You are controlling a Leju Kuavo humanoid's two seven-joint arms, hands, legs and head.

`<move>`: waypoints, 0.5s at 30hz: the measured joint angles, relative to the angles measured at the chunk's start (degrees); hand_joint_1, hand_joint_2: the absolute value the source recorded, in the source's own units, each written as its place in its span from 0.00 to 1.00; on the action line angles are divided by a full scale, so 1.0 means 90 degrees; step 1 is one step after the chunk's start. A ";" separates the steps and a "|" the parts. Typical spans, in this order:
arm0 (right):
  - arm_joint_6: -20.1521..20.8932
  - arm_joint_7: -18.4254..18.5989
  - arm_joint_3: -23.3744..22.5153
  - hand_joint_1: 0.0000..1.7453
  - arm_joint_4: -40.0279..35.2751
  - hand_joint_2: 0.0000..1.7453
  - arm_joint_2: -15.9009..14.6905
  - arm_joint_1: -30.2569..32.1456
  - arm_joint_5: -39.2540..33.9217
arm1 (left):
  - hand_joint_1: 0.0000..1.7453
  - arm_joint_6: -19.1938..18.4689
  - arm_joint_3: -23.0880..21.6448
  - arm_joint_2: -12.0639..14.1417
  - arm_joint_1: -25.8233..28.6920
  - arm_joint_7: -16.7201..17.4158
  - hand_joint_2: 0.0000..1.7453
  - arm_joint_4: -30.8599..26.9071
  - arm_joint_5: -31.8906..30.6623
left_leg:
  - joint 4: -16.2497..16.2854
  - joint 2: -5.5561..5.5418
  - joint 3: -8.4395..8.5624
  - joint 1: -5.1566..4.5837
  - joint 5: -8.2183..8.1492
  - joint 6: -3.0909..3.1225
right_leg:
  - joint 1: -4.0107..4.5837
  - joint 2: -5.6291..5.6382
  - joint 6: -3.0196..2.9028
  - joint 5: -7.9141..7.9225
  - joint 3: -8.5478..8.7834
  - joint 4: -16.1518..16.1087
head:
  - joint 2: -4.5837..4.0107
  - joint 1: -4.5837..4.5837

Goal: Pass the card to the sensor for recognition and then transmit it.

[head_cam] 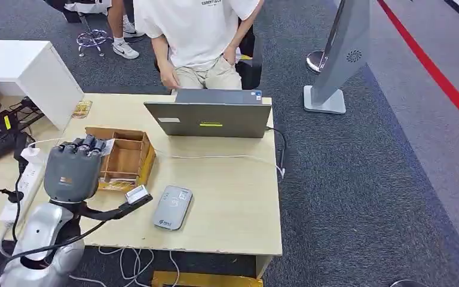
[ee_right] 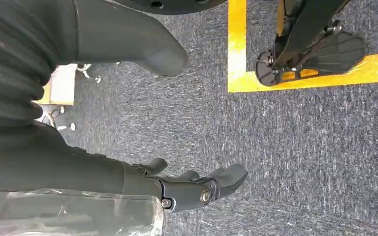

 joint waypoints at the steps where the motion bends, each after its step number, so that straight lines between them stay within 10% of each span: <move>1: 0.0000 0.0012 0.0005 0.00 0.0000 1.00 0.0002 0.0000 0.0000 | 1.00 0.0002 -0.0066 -0.0053 0.0008 0.0022 1.00 0.0097 -0.0039 | 0.0000 0.0000 -0.0001 0.0000 0.0000 0.0000 | 0.0000 -0.0001 0.0000 0.0000 0.0001 0.0000 | 0.0000 0.0005; 15: 0.0000 0.0012 0.0085 0.00 0.0000 1.00 0.0007 -0.0011 0.0017 | 1.00 -0.0428 -0.0588 -0.0386 0.0098 0.0177 1.00 0.1055 -0.0168 | 0.0000 -0.0001 -0.0004 0.0000 0.0000 0.0000 | 0.0000 -0.0002 0.0000 -0.0001 -0.0001 0.0000 | 0.0000 0.0002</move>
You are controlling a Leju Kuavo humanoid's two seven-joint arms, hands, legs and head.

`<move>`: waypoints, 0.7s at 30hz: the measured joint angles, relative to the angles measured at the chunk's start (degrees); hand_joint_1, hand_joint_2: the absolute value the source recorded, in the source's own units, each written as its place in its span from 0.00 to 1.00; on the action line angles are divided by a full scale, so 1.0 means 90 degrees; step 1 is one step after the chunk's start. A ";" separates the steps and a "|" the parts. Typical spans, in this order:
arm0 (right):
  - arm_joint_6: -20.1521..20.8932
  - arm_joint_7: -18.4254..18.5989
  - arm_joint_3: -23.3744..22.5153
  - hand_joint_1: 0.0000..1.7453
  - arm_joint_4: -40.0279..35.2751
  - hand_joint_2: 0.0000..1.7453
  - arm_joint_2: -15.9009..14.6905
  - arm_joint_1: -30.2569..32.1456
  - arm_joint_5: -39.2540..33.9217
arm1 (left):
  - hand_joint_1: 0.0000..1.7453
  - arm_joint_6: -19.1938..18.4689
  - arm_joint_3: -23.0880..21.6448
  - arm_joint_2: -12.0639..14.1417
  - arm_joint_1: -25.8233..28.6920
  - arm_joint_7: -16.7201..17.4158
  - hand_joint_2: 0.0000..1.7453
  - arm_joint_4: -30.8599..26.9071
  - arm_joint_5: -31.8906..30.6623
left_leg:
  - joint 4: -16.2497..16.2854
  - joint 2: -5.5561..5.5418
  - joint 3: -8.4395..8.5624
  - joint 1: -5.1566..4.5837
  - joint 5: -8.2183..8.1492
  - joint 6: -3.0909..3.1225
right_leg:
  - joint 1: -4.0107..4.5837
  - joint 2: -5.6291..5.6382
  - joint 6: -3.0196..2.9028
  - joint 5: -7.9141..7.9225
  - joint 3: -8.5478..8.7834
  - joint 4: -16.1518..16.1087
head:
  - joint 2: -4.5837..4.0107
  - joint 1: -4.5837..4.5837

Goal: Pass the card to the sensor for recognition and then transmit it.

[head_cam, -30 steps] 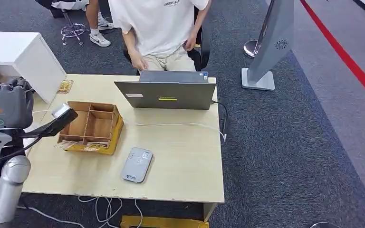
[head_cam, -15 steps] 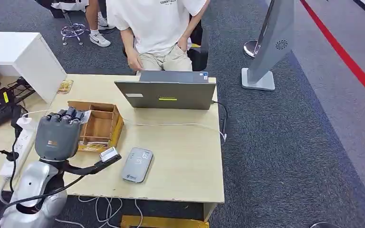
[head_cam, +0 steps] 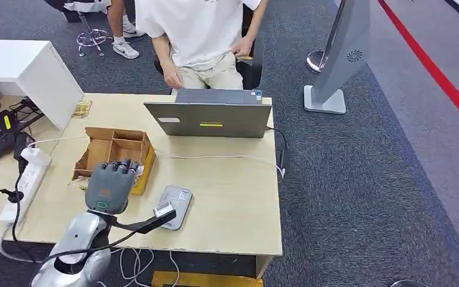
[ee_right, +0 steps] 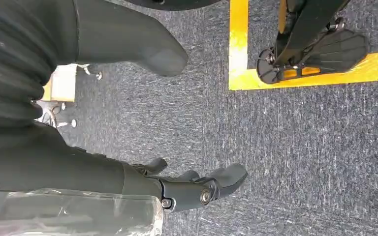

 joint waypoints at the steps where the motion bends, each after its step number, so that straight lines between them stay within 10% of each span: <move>1: 0.0000 0.0005 0.0024 0.00 0.0000 1.00 0.0000 -0.0003 0.0005 | 1.00 -0.0053 -0.0041 -0.0019 0.0010 0.0000 1.00 0.0070 -0.0005 | 0.0000 0.0000 0.0000 0.0000 0.0000 0.0000 | 0.0000 0.0000 0.0000 0.0000 0.0000 0.0000 | 0.0000 0.0000; 21: 0.0000 -0.0024 0.0080 0.00 -0.0002 1.00 0.0032 -0.0031 0.0005 | 1.00 -0.0728 -0.0505 0.0005 0.0280 0.0190 1.00 0.0408 0.0063 | 0.0000 -0.0005 -0.0006 0.0000 0.0000 0.0000 | 0.0000 -0.0006 0.0000 -0.0001 -0.0001 0.0000 | 0.0000 0.0000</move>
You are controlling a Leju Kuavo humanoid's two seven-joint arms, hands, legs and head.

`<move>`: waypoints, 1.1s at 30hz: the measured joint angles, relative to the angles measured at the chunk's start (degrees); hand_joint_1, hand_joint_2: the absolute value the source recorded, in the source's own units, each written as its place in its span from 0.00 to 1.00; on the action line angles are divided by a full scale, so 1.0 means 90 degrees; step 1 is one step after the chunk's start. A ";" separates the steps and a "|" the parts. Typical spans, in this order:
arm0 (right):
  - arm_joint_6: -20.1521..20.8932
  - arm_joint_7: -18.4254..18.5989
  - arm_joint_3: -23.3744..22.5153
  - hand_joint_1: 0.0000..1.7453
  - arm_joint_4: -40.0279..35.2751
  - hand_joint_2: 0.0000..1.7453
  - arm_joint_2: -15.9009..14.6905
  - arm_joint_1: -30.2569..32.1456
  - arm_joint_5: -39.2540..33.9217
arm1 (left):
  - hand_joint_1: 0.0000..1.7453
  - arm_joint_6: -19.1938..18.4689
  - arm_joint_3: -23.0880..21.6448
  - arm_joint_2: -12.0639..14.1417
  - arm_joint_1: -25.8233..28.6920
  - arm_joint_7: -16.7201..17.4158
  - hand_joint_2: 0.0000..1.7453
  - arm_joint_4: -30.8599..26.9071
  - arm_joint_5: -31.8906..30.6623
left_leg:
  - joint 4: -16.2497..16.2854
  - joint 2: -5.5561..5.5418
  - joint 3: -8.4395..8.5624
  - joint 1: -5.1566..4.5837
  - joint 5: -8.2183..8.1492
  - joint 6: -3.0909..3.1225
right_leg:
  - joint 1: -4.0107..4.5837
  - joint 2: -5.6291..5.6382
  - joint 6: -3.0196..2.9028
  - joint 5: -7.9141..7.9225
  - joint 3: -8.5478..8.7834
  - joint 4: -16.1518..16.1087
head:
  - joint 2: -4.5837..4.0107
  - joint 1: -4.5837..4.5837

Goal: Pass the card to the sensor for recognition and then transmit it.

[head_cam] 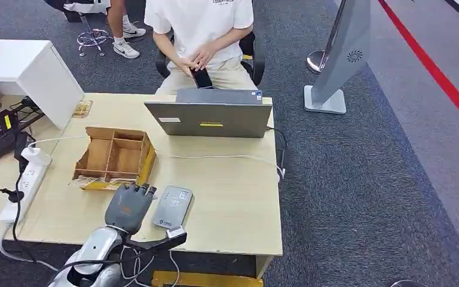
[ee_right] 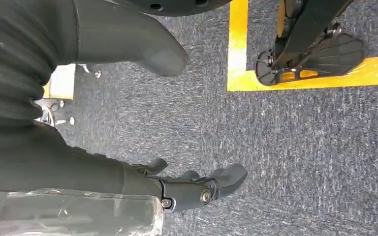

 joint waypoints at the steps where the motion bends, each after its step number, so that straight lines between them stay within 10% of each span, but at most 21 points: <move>1: 0.0000 -0.0015 0.0000 0.00 0.0000 1.00 0.0002 0.0000 0.0000 | 1.00 -0.0032 -0.0002 0.0000 0.0006 0.0031 1.00 0.0000 0.0005 | 0.0000 0.0000 0.0000 0.0000 0.0000 0.0000 | 0.0000 0.0000 0.0000 0.0000 0.0000 0.0000 | 0.0000 0.0000; 33: 0.0000 -0.0386 0.0104 0.00 -0.0027 1.00 0.0075 -0.0074 0.0080 | 1.00 0.0396 -0.0151 0.0177 0.0064 -0.0100 1.00 0.0274 -0.0313 | 0.0000 -0.0003 -0.0001 0.0000 0.0000 0.0000 | 0.0000 -0.0002 0.0000 0.0000 -0.0001 0.0000 | 0.0000 0.0000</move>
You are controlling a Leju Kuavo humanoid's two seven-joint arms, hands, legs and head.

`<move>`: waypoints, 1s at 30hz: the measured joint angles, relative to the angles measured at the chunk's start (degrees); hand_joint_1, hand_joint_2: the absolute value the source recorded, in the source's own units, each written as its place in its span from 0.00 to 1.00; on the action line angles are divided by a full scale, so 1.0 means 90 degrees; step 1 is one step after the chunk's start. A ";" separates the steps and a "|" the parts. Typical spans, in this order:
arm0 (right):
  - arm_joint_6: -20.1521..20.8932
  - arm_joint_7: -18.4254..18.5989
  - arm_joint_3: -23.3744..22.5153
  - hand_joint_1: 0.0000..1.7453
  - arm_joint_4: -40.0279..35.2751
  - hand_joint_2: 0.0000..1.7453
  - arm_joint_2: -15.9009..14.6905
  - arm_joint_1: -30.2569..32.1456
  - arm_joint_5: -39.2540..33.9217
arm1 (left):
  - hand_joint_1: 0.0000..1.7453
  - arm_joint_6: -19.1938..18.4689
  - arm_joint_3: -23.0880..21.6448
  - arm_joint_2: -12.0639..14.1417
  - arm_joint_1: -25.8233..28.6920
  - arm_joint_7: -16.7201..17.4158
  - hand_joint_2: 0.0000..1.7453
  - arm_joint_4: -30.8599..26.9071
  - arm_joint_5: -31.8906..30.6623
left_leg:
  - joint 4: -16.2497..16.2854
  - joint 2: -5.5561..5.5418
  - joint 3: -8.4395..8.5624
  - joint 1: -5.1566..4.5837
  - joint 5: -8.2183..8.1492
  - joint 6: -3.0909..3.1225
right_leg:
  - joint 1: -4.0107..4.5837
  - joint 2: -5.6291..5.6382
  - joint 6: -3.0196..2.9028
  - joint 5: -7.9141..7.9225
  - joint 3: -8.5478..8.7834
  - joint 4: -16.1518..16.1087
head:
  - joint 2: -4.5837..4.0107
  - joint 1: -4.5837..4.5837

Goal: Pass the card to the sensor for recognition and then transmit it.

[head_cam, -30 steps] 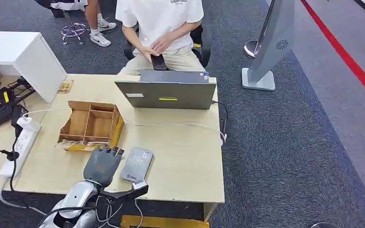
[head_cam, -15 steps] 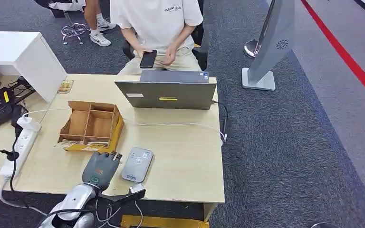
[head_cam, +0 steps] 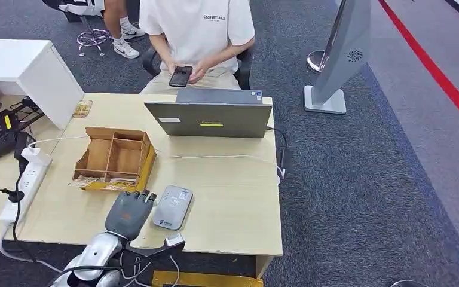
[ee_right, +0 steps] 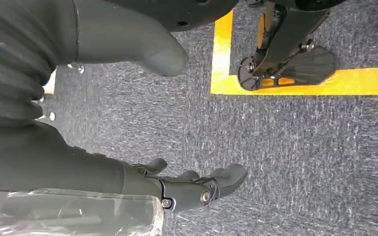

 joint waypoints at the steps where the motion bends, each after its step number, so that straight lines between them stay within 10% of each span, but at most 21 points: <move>1: 0.0000 -0.0002 0.0002 0.00 0.0000 1.00 0.0003 0.0000 0.0002 | 1.00 0.0007 0.0000 -0.0005 0.0000 0.0000 1.00 -0.0007 -0.0005 | 0.0000 0.0000 0.0000 0.0000 0.0000 0.0000 | 0.0000 0.0000 0.0000 0.0000 0.0000 0.0000 | 0.0000 0.0000; 30: 0.0000 0.0233 0.0051 0.00 -0.0007 1.00 0.0058 -0.0020 0.0158 | 1.00 -0.0357 -0.0308 -0.0340 -0.0071 0.0177 1.00 0.0400 0.0099 | 0.0000 0.0000 -0.0002 0.0000 0.0000 0.0000 | 0.0000 0.0000 0.0000 0.0000 -0.0003 0.0000 | 0.0000 -0.0002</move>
